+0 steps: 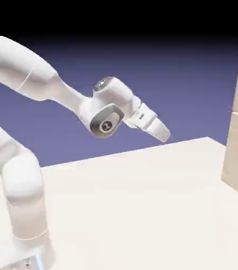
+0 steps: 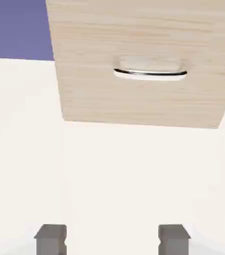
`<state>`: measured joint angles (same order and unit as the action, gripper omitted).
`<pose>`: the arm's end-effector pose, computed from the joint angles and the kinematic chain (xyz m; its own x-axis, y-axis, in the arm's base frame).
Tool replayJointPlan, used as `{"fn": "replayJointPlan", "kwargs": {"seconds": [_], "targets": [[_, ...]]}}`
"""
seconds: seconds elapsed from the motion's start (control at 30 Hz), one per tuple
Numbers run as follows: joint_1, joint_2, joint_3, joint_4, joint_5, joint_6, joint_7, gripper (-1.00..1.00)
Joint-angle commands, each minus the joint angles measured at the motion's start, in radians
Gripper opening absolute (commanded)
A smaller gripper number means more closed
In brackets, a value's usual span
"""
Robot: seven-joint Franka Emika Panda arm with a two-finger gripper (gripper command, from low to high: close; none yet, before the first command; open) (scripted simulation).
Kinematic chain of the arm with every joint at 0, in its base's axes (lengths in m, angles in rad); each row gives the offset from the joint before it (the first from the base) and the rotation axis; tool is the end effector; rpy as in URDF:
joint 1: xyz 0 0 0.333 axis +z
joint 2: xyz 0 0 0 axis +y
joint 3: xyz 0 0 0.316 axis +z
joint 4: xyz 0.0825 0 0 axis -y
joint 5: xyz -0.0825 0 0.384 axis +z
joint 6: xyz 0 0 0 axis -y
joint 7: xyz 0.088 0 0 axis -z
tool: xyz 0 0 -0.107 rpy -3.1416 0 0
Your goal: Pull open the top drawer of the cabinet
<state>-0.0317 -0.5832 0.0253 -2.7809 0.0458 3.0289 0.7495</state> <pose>0.3925 -0.0056 0.4765 0.4672 -0.7116 0.5247 -0.4860 -0.7025 -0.5200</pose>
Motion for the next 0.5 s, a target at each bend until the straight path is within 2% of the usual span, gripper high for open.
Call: {"fn": "replayJointPlan", "kwargs": {"seconds": [0.0, 0.47], "targets": [[-0.036, -0.011, 0.021, 0.024, 0.038, -0.007, 0.007, 0.00], [-0.544, -0.165, 0.315, 0.362, 0.570, -0.101, 0.105, 0.00]]}}
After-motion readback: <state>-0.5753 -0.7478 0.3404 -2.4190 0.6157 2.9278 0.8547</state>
